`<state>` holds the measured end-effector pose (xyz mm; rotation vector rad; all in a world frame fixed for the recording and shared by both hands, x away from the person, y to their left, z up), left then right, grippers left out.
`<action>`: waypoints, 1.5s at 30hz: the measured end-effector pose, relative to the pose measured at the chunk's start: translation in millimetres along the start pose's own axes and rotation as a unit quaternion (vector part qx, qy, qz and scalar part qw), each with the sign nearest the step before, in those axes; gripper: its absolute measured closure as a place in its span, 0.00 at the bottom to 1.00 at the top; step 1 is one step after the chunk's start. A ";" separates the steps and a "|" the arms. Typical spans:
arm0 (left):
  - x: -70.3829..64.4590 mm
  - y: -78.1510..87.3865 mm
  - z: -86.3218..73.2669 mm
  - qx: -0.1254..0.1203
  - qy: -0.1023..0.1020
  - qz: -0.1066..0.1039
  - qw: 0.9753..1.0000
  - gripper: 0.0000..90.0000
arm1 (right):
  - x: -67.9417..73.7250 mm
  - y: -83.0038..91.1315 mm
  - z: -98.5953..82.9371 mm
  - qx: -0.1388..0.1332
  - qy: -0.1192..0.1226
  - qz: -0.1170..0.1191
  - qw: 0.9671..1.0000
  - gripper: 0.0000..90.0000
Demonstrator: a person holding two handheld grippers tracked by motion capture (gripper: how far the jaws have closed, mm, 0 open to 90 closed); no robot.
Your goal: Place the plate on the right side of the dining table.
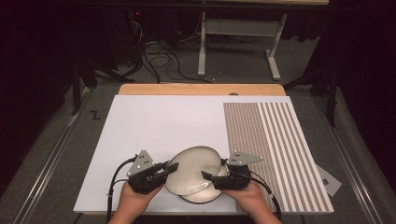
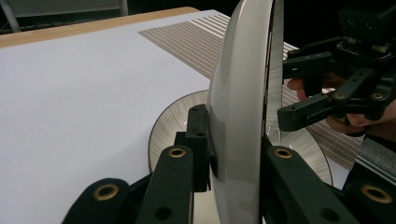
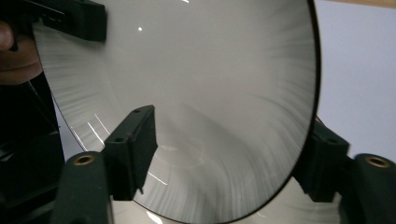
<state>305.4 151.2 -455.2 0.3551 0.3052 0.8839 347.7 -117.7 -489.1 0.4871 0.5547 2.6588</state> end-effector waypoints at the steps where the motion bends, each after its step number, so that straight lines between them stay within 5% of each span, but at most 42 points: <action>1: 0.0 0.0 0.0 0.000 0.000 0.000 1.000 0.88 | -1.7 0.1 -1.2 -0.003 -0.006 0.003 1.000 0.41; 5: 0.0 0.2 0.0 0.000 0.000 0.000 1.000 0.88 | -7.6 -0.2 -5.3 0.002 -0.032 0.013 0.999 0.50; 21: -0.9 2.5 0.8 0.001 -0.001 -0.002 1.000 0.88 | -15.5 4.7 -10.1 0.000 -0.066 0.014 0.998 0.83; 26: -3.1 5.7 1.8 0.001 -0.017 0.002 1.000 0.89 | -14.0 11.3 -6.4 -0.012 -0.058 0.019 0.998 0.87; 45: 2.2 6.2 1.8 -0.018 0.014 -0.011 1.000 0.87 | -4.3 28.8 8.0 -0.044 -0.017 0.002 0.999 0.92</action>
Point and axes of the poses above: each handheld gripper's, and its own axes: y roughly backward along the jaws, z roughly out of its top, x roughly to its left, the point moved 2 cm from there along -y, roughly forward along the jaws, and after that the axes turned 8 degrees about z, right-handed, at the moved point
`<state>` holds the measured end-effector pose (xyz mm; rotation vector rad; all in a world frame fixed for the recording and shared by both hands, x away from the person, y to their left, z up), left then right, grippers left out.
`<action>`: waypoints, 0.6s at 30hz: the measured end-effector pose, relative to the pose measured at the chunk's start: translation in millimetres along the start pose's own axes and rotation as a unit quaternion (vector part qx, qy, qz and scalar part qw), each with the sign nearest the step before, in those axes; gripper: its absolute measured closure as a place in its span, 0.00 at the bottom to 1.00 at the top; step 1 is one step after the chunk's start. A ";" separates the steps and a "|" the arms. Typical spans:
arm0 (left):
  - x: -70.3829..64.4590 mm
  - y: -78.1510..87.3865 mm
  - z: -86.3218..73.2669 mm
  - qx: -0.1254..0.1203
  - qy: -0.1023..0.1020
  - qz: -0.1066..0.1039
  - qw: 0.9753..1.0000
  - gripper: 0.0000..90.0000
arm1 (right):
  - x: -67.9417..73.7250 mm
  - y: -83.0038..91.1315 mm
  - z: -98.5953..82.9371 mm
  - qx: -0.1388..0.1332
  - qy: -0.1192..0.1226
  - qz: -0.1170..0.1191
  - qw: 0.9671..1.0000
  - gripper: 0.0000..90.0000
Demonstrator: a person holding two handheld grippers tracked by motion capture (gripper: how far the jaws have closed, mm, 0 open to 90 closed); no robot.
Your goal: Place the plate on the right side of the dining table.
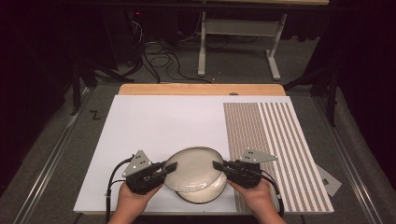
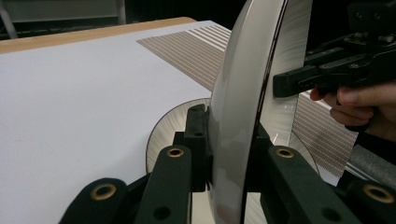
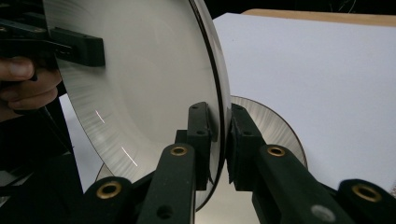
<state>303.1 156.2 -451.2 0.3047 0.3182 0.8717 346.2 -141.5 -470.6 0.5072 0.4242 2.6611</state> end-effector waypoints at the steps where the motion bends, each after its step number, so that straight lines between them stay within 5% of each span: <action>1: 0.3 -0.2 -0.1 -0.001 0.001 -0.002 1.000 0.87 | 0.3 0.9 0.8 -0.002 0.002 0.000 1.000 0.92; 18: -2.2 -2.8 4.4 0.000 0.014 -0.013 1.000 0.86 | 6.5 16.8 15.1 -0.020 0.034 -0.020 0.999 0.95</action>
Point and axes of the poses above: each handheld gripper's, and its own axes: y roughly backward along the jaws, z roughly out of its top, x roughly to its left, the point moved 2 cm from there along -y, roughly forward along the jaws, and after that the axes turned 8 degrees about z, right-handed, at the moved point
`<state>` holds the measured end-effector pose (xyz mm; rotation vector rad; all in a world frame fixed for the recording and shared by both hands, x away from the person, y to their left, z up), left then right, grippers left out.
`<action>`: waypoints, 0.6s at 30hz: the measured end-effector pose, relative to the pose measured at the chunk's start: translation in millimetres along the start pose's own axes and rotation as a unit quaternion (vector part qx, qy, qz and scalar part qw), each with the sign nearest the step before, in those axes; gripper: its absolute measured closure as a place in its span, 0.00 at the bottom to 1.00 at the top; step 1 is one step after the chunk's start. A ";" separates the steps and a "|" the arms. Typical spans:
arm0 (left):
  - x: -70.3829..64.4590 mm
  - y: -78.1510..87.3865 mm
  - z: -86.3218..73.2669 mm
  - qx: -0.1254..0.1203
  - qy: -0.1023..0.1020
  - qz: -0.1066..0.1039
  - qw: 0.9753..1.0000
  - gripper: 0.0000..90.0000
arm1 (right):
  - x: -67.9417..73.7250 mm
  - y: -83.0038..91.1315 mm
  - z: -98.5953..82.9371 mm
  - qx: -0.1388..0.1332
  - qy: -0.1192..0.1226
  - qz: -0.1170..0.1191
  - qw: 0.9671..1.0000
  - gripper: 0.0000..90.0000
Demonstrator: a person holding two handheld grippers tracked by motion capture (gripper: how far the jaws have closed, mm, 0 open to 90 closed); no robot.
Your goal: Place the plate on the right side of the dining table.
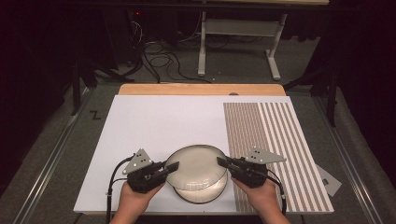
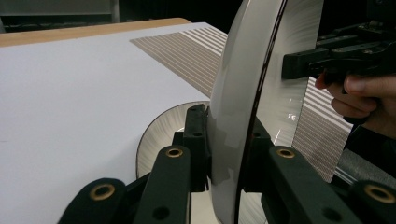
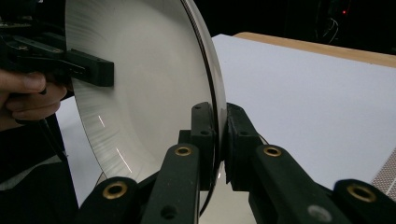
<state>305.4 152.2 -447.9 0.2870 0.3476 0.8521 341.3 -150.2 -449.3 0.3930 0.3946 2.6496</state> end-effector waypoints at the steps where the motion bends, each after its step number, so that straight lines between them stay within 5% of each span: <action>1: -1.4 0.0 1.6 -0.004 0.000 0.001 1.000 0.86 | -0.1 1.2 1.8 0.000 0.004 0.000 1.000 0.94; 14: -28.7 -23.6 22.0 -0.022 -0.001 0.011 1.000 0.86 | -16.8 33.9 21.6 0.008 0.026 -0.016 1.000 0.94; 18: -39.9 -36.3 27.1 -0.021 -0.007 0.011 1.000 0.85 | -23.2 48.3 17.7 -0.010 0.019 -0.026 0.999 0.94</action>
Point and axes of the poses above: each handheld gripper's, and its own axes: y roughly backward along the jaws, z roughly out of its top, x roughly to its left, the point moved 2 cm from there along -y, roughly forward along the jaws, and after that the axes turned 8 degrees about z, right-handed, at the moved point
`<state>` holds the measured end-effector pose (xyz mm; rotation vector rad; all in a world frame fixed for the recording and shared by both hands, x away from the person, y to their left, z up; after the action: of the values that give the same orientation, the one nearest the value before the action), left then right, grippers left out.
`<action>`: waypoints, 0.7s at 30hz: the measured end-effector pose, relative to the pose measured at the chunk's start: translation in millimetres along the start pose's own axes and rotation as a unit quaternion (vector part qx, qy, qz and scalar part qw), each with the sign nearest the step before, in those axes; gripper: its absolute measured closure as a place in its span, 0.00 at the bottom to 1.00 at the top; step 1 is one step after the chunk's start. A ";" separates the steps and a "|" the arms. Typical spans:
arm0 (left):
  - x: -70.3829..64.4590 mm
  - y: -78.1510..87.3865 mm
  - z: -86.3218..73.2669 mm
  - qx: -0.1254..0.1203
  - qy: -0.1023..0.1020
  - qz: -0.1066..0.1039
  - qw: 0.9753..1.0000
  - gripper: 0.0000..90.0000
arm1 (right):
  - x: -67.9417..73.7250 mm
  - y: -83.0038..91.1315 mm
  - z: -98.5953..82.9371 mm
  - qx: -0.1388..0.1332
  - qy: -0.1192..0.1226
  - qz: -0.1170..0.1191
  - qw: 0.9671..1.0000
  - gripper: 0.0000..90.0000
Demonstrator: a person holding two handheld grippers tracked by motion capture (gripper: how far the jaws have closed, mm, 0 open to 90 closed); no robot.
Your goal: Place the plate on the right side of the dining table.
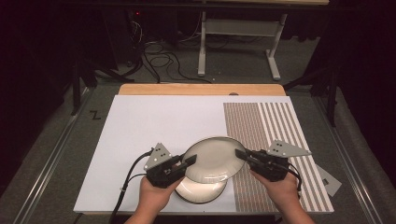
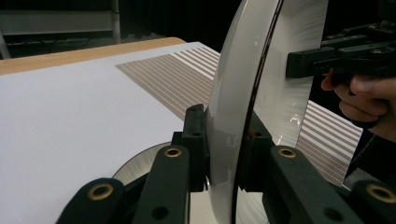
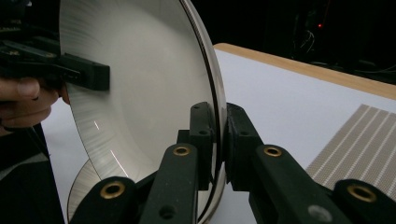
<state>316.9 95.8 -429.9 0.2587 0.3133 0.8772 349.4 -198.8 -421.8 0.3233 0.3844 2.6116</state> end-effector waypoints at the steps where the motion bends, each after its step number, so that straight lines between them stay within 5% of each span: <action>1: -2.7 -3.5 1.0 0.002 -0.002 0.000 1.000 0.85 | -2.8 3.2 -2.0 -0.003 -0.006 -0.001 1.000 0.94; 21: -36.3 -61.1 24.2 0.035 -0.007 0.008 0.999 0.83 | -41.6 46.1 -13.5 -0.017 -0.042 -0.049 0.998 0.93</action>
<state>347.5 27.6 -422.9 0.3317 0.3304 0.8800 361.7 -261.0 -426.0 0.3919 0.3195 2.4959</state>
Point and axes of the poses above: each handheld gripper's, and its own axes: y roughly backward along the jaws, z roughly out of its top, x roughly to its left, the point moved 2 cm from there along -y, roughly forward along the jaws, and after that the axes turned 8 degrees about z, right-handed, at the moved point
